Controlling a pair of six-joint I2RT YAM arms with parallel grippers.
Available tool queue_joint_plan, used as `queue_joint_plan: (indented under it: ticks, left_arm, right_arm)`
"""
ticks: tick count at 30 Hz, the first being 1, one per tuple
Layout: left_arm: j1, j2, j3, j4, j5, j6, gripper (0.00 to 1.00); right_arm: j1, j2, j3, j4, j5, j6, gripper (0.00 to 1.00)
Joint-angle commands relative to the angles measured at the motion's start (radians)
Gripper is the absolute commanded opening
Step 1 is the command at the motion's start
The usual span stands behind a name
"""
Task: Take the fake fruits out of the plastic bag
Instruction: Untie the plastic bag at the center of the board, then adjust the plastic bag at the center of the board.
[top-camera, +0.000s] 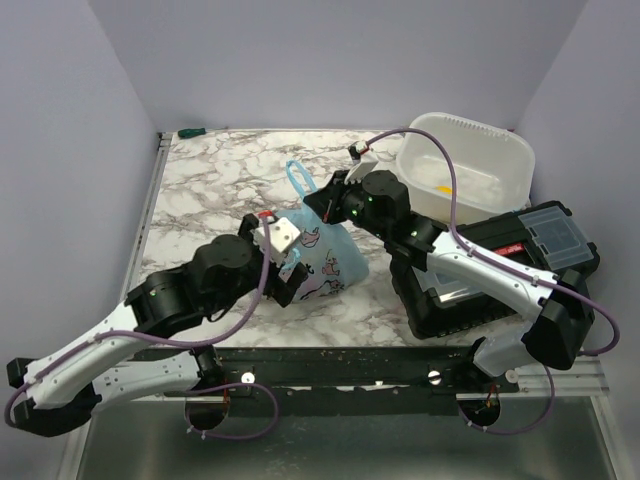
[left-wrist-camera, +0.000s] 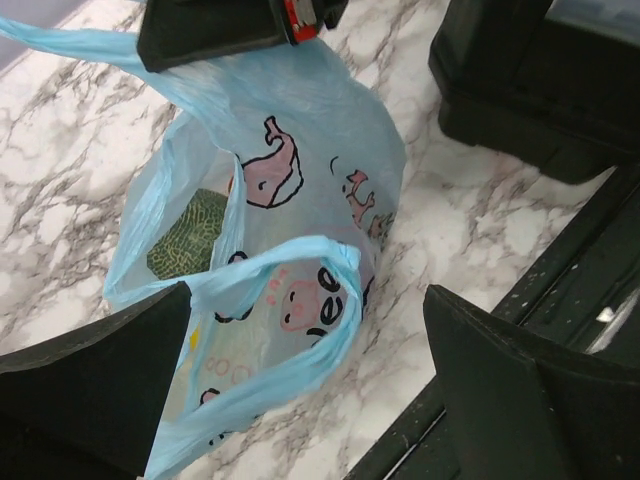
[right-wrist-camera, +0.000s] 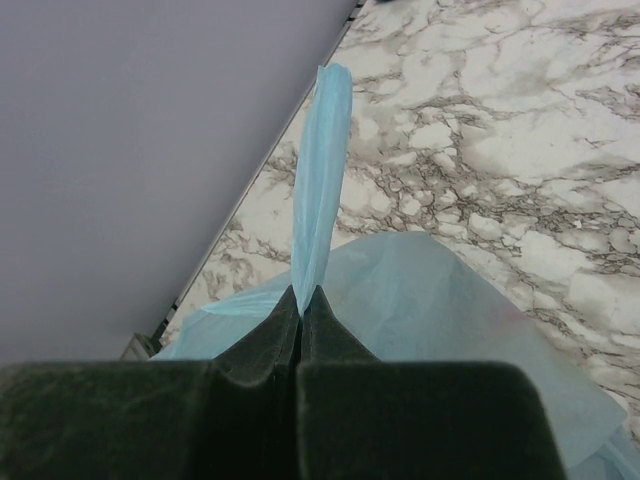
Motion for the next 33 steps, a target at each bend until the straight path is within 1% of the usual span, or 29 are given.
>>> queue_joint_plan:
  ticks: [1,4,5,6,7,8,11,12,13,14,15,16,17,18,21,23,26,28,31,33]
  left_arm:
    - [-0.080,0.072,0.003,-0.042,-0.241,0.038,0.99]
    - [-0.083,0.118,0.020,-0.052,-0.468,0.020,0.99]
    - [-0.081,0.130,0.033,-0.063,-0.545,-0.003,0.95]
    - [-0.079,0.136,0.040,-0.062,-0.590,-0.015,0.89]
    - [-0.076,0.139,0.043,-0.056,-0.623,-0.019,0.79]
    - [-0.071,0.136,0.046,-0.048,-0.638,-0.027,0.71]
    - [-0.041,0.114,0.033,-0.005,-0.610,-0.046,0.33]
    - [-0.027,0.103,0.026,0.006,-0.604,-0.058,0.25]
    - [-0.012,0.089,0.021,0.019,-0.595,-0.067,0.21]
    - [0.011,0.079,0.016,0.026,-0.576,-0.074,0.19]
    - [0.046,0.066,0.013,0.038,-0.556,-0.083,0.14]
    - [0.078,0.055,0.009,0.048,-0.523,-0.094,0.07]
    - [0.131,0.045,0.005,0.058,-0.483,-0.100,0.03]
    - [0.182,0.038,0.003,0.072,-0.429,-0.106,0.00]
    - [0.348,0.037,0.009,0.113,-0.296,-0.130,0.00]
    - [0.441,0.055,0.034,0.130,-0.233,-0.154,0.00]
    - [0.577,0.107,0.124,0.127,-0.140,-0.199,0.00]
    - [0.645,0.137,0.202,0.114,-0.081,-0.226,0.00]
    - [0.684,0.154,0.300,0.117,-0.027,-0.236,0.00]
    - [0.687,0.142,0.310,0.139,-0.001,-0.239,0.00]
  right_arm:
    - [0.003,-0.003,0.016,0.006,0.002,-0.014,0.01]
    - [0.003,-0.008,0.006,0.014,0.005,-0.020,0.01]
    - [0.003,-0.009,0.007,0.010,0.011,-0.021,0.01]
    - [0.003,-0.011,0.006,0.005,0.014,-0.024,0.01]
    - [0.003,-0.014,0.001,0.003,0.020,-0.026,0.01]
    - [0.003,-0.018,-0.006,0.004,0.024,-0.025,0.01]
    - [0.003,-0.028,-0.034,0.008,0.044,-0.028,0.01]
    - [0.003,-0.029,-0.035,0.001,0.055,-0.035,0.01]
    - [0.004,-0.029,-0.034,-0.004,0.065,-0.038,0.01]
    - [0.003,-0.029,-0.030,-0.012,0.079,-0.045,0.01]
    - [0.002,-0.027,-0.026,-0.017,0.087,-0.051,0.01]
    - [-0.004,-0.024,-0.020,-0.019,0.092,-0.055,0.01]
    - [-0.015,-0.012,-0.011,-0.019,0.085,-0.057,0.01]
    - [-0.030,0.002,0.004,-0.019,0.066,-0.060,0.01]
    - [-0.076,0.083,0.087,-0.035,0.025,-0.063,0.01]
    - [-0.104,0.154,0.183,-0.050,-0.015,-0.057,0.01]
    - [-0.130,0.278,0.359,-0.102,-0.083,-0.055,0.01]
    - [-0.133,0.368,0.536,-0.199,-0.092,-0.074,0.01]
    - [-0.133,0.477,0.798,-0.332,-0.093,-0.110,0.01]
    - [-0.134,0.509,0.884,-0.371,-0.090,-0.123,0.01]
